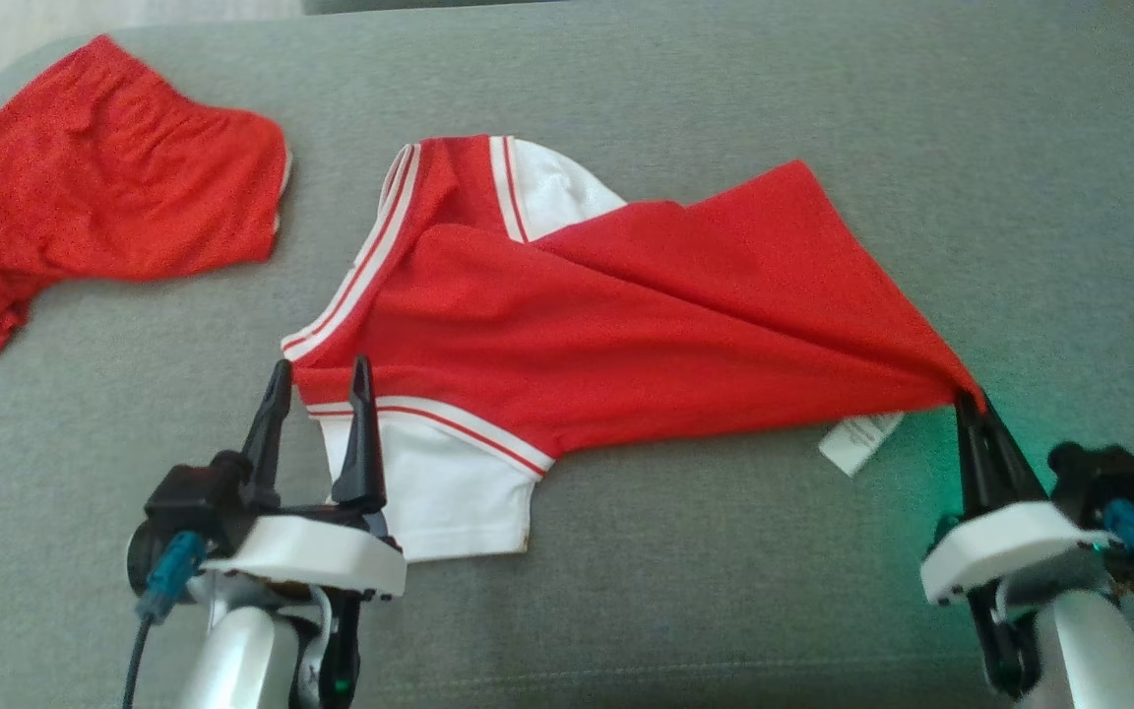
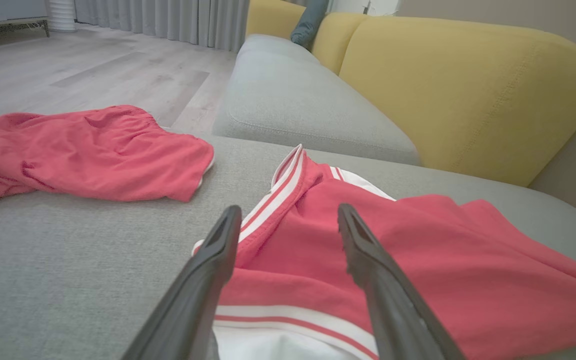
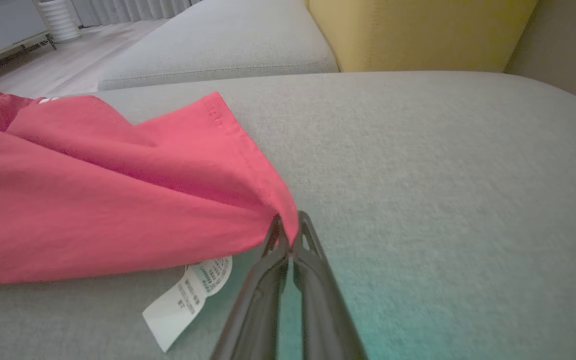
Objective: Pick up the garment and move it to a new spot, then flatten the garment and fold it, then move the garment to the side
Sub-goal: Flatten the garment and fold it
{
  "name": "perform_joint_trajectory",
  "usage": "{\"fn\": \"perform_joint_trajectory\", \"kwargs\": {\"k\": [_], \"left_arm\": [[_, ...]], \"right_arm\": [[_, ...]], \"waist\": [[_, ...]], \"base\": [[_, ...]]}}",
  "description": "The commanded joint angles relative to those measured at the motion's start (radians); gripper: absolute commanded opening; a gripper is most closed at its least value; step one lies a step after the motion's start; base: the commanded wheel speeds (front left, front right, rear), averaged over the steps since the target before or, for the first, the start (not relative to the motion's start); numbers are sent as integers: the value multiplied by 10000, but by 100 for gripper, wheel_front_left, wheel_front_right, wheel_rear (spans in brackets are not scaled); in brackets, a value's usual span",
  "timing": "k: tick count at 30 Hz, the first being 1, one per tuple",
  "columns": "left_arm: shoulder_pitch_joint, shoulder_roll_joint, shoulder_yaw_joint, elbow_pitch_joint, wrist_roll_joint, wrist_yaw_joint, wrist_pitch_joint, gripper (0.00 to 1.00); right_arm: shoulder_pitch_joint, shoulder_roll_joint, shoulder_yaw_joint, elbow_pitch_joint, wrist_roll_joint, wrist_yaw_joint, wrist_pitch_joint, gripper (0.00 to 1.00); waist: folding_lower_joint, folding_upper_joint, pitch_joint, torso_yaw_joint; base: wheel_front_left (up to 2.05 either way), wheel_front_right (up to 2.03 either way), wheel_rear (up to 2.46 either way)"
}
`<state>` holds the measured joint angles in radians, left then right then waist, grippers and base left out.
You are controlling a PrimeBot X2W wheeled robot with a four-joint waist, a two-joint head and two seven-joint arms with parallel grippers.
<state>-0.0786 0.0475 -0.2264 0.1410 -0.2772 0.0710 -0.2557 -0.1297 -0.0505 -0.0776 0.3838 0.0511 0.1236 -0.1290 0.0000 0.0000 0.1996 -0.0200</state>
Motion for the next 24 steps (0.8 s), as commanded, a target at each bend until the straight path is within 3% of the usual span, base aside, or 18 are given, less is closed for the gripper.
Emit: {"fn": "perform_joint_trajectory", "kwargs": {"k": [1,4,5,6,7,17,24], "left_arm": [[-180,29,205,-288,14,-17,-61,100],[-208,29,137,-241,54,-46,-61,100],[-218,29,119,-238,60,-44,-61,100],[-221,28,109,-240,69,-43,-61,100],[-221,28,108,-240,77,-44,-61,100],[-218,28,126,-233,47,-34,-61,100],[-354,28,35,-311,-50,-14,-61,100]], "right_arm": [[79,-20,143,-550,-49,71,177,0],[541,-9,101,-879,-22,71,587,0],[664,-6,88,-951,11,71,668,15],[772,-4,73,-1015,53,71,720,74],[862,-2,64,-1085,104,71,754,100],[1150,-21,-888,-3044,-99,71,1007,100],[36,-365,-156,-3473,20,71,1873,100]], "waist": [[0,0,29,-202],[0,0,61,-350],[0,0,66,-380],[0,0,69,-407],[0,0,68,-430],[0,0,-34,-263],[0,0,98,142]], "base": [[0,0,0],[0,0,0],[0,0,0],[0,0,0],[0,0,0],[0,0,0],[0,0,0]]}}
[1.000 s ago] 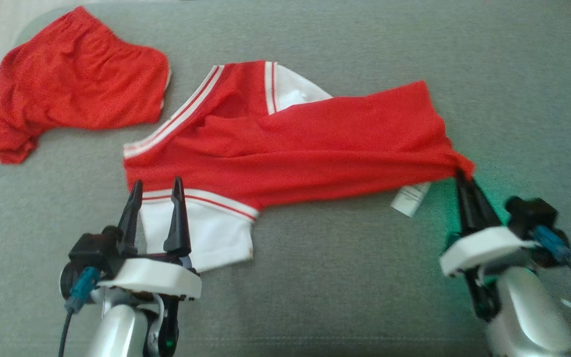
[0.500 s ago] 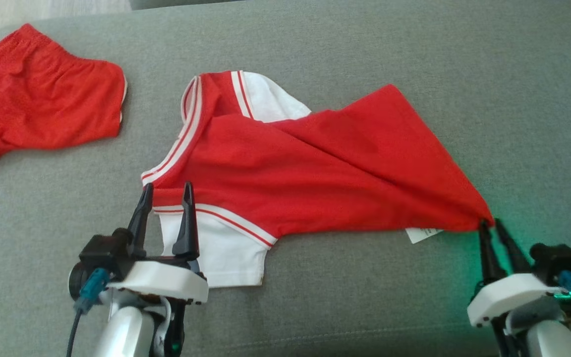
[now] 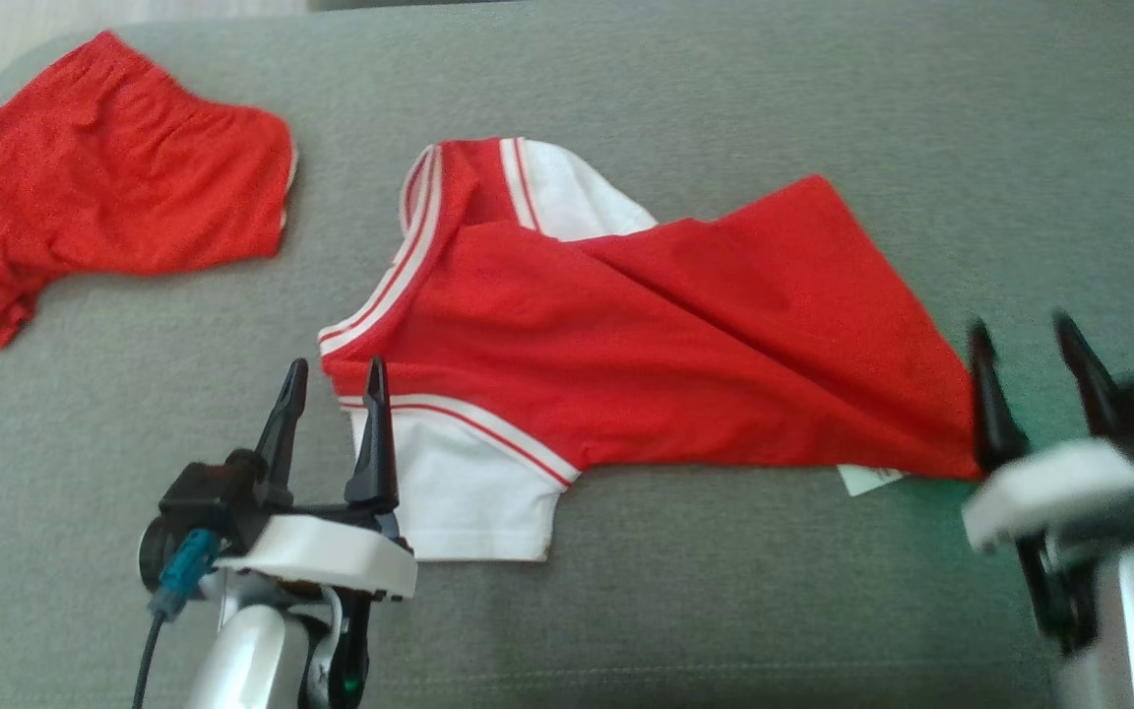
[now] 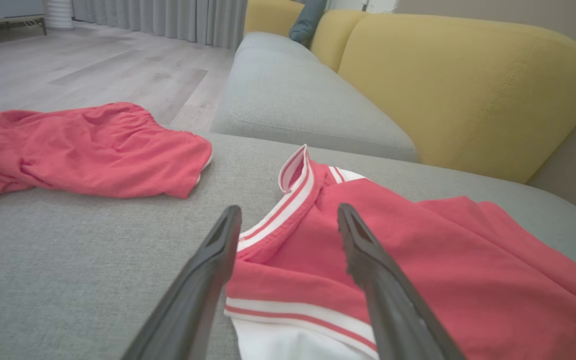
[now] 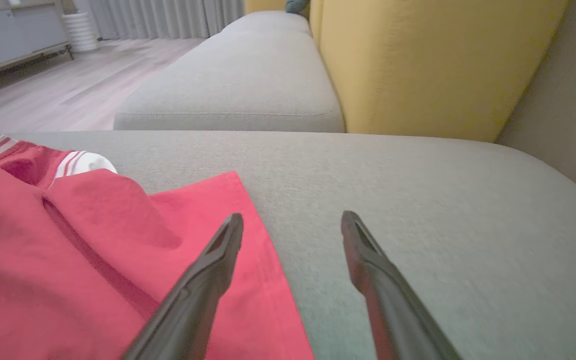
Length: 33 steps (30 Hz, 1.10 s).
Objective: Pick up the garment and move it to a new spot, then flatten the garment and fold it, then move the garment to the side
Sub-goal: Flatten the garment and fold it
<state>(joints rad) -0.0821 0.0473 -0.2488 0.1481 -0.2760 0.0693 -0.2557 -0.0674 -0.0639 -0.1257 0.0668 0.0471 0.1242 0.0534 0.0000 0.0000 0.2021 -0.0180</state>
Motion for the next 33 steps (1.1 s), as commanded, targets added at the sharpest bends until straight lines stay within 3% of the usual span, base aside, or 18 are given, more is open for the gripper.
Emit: {"fn": "perform_joint_trajectory", "kwargs": {"k": [1,13,21,22,23,26,33], "left_arm": [[-354,30,228,-407,-78,11,-61,100],[-686,30,-22,-542,-327,178,-61,100],[-801,30,-139,-646,-440,255,-61,100],[-811,30,-138,-658,-447,266,-61,100],[-818,30,-135,-668,-454,272,-61,100],[-854,30,-122,-703,-474,278,-61,100],[-985,30,-77,-840,-474,309,-61,100]], "right_arm": [[-890,-375,553,-114,118,65,244,100],[-4254,-2179,2502,3750,681,65,2546,100],[-5426,-2885,3486,5444,1835,65,4049,100],[-5518,-2946,3595,5545,1998,65,4189,93],[-5607,-3017,3717,5618,2152,65,4296,52],[-5900,-3294,4014,5710,2446,65,4298,0],[-7042,-3583,3541,6091,2029,65,2992,0]], "waist": [[0,0,133,216],[0,0,767,1600],[0,0,1131,2077],[0,0,1167,2102],[0,0,1208,2125],[0,0,1334,2170],[0,0,1650,2200]], "base": [[0,0,0],[0,0,0],[0,0,0],[0,0,0],[0,0,0],[0,0,0],[0,0,0]]}}
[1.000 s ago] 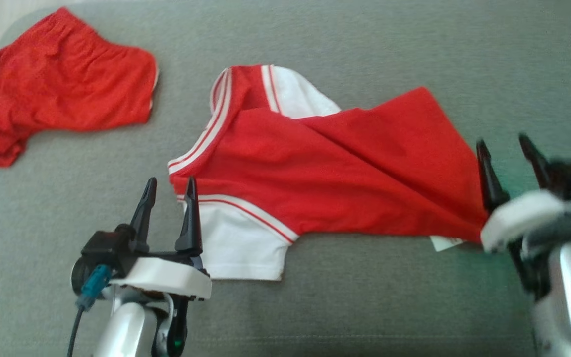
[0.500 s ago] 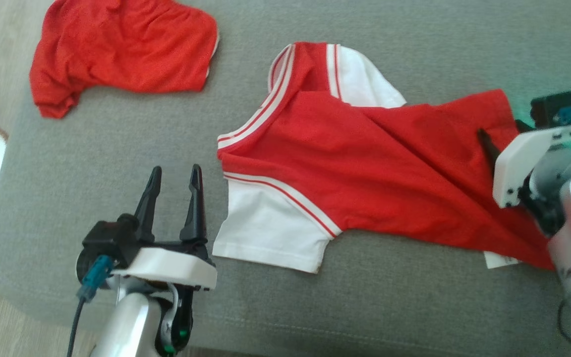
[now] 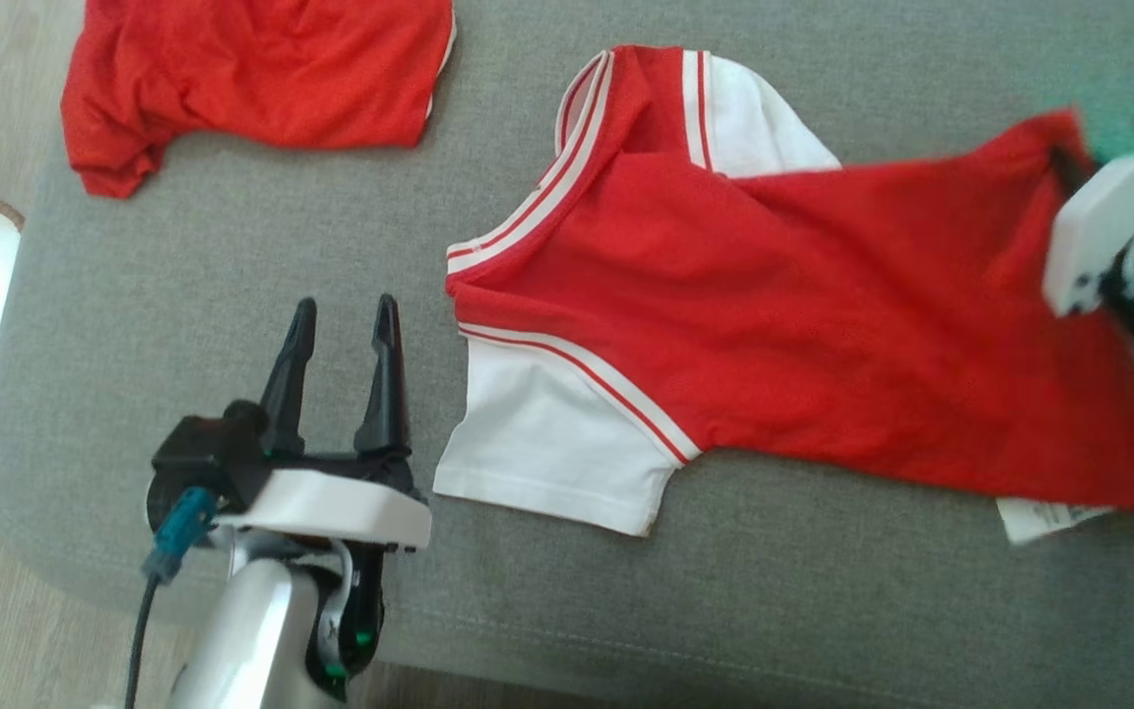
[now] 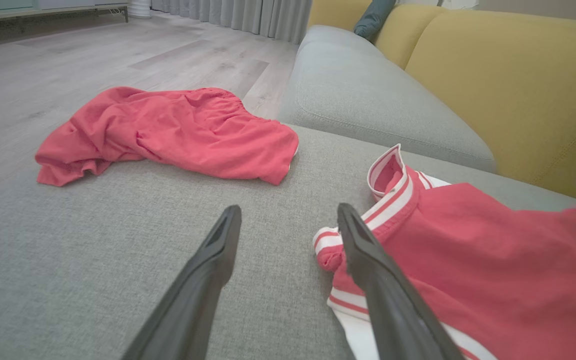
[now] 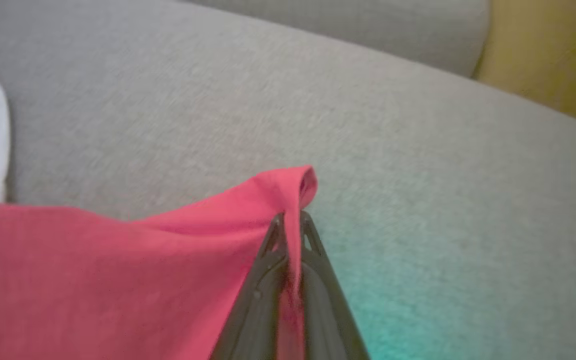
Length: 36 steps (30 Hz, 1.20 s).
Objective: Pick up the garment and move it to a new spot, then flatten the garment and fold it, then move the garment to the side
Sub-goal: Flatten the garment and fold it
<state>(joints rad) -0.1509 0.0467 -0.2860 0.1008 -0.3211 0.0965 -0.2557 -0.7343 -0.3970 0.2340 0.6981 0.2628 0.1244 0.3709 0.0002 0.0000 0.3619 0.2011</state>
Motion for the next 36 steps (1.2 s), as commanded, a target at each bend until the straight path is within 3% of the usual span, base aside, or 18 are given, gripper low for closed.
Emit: {"fn": "perform_joint_trajectory", "kwargs": {"k": [1,16,17,19,28,36], "left_arm": [[-327,35,299,-385,-22,39,-61,100],[-608,35,192,-529,-14,61,-61,100],[-617,35,177,-542,-3,53,-61,100],[-622,35,136,-559,25,38,-61,100],[-437,35,140,-592,244,-110,-61,100],[89,35,353,-348,423,-229,-61,100]], "right_arm": [[-589,-229,-215,-92,-269,63,-374,0],[-2801,366,-2474,2067,-2729,63,-2160,0],[-2852,425,-2596,2150,-2838,63,-2374,26],[-2914,533,-2864,2320,-3075,63,-2773,100],[-2444,1289,-3182,2090,-3058,63,-5028,100],[-102,2161,-3001,-101,-2195,63,-6108,100]], "waist": [[-2,0,104,22],[-2,0,432,250],[-2,0,424,224],[-2,0,380,128],[-2,0,-326,-680],[-2,0,-1340,-1221]], "base": [[0,0,0],[0,0,0],[0,0,0],[0,0,0],[0,0,0],[0,0,0]]}}
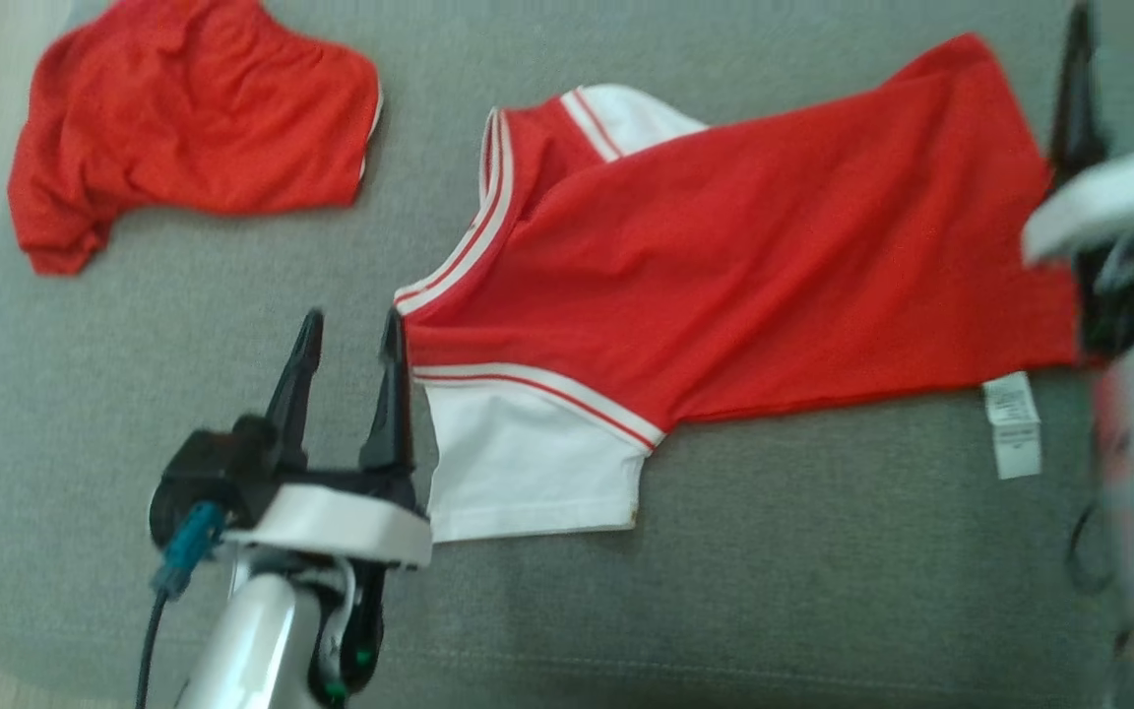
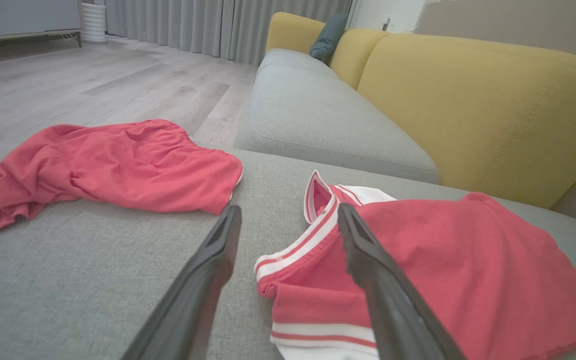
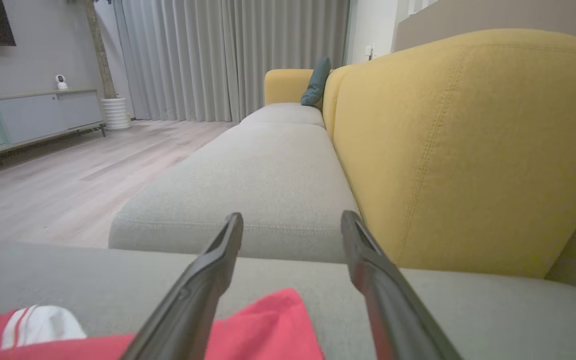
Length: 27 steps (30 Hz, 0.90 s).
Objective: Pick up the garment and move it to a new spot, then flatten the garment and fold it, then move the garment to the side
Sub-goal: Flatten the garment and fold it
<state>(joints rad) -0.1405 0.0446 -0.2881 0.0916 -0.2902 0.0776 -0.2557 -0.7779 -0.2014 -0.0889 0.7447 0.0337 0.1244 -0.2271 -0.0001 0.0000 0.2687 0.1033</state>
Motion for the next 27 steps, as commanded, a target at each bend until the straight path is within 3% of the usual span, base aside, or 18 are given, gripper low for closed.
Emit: {"fn": "perform_joint_trajectory", "kwargs": {"k": [1,8,13,18,27], "left_arm": [[64,56,398,-207,114,-48,-61,100],[719,56,696,171,72,-112,-61,100],[1166,56,842,339,63,-141,-61,100],[1478,56,807,431,44,-141,-61,100],[1778,56,648,507,-54,-100,-61,100]], "right_arm": [[779,355,234,-945,195,63,-160,100],[4003,1278,96,-3568,575,63,-273,100],[5832,1498,191,-4980,712,63,-308,100],[6856,1507,600,-5424,1643,63,-322,100],[7538,1510,1152,-5717,1569,63,-341,100]], "waist": [[1,0,-555,-281],[1,0,-1523,-489],[1,0,-2056,-611],[1,0,-2399,-665],[1,0,-2723,-694]], "base": [[0,0,0],[0,0,0],[0,0,0],[0,0,0],[0,0,0]]}}
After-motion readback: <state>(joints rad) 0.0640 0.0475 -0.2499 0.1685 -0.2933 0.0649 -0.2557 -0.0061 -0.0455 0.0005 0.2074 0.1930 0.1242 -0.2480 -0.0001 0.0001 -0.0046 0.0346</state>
